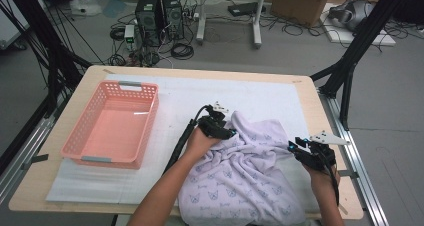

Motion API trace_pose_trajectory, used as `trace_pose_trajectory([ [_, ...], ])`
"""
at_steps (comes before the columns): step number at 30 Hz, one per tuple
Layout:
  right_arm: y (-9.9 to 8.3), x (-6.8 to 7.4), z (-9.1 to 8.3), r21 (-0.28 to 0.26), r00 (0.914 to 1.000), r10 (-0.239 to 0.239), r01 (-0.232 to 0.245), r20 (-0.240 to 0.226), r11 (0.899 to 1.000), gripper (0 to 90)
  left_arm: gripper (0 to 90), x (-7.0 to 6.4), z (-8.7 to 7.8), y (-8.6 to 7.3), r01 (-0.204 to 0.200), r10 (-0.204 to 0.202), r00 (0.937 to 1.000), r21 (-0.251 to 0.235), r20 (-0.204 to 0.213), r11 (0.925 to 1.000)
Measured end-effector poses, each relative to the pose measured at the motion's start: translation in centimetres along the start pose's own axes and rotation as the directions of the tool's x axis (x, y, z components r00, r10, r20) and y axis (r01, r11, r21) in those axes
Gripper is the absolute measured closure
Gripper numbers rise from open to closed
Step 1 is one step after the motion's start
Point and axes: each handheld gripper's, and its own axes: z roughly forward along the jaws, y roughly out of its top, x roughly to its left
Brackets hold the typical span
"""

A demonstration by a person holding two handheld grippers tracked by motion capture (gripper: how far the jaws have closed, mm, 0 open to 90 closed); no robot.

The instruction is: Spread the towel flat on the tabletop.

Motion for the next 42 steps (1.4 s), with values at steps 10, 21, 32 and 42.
trace_pose_trajectory([
  [10,-0.2,-0.3,-0.1,-0.002,0.9997,0.023,-0.023,-0.004,1.0,63.3,83.9,-0.7,0.2,-0.2,0.031,-0.031,0.9995,0.021,0.002,0.9993],
  [21,0.1,0.2,0.5,-0.003,0.9995,0.021,-0.021,-0.023,1.0,63.2,89.5,5.0,-5.5,-2.7,0.17,-0.183,0.9755,-0.111,-0.122,0.9793],
  [32,0.2,0.6,0.7,-0.001,0.9995,0.017,-0.017,-0.027,1.0,63.2,50.1,0.7,-0.6,-1.7,0.03,-0.031,0.9992,-0.03,-0.026,0.9991],
  [42,0.1,0.3,0.6,-0.005,0.9993,0.027,-0.027,-0.027,1.0,63.2,86.3,0.1,-0.6,-1.1,0.009,-0.008,0.9947,0.008,-0.102,0.9999],
])
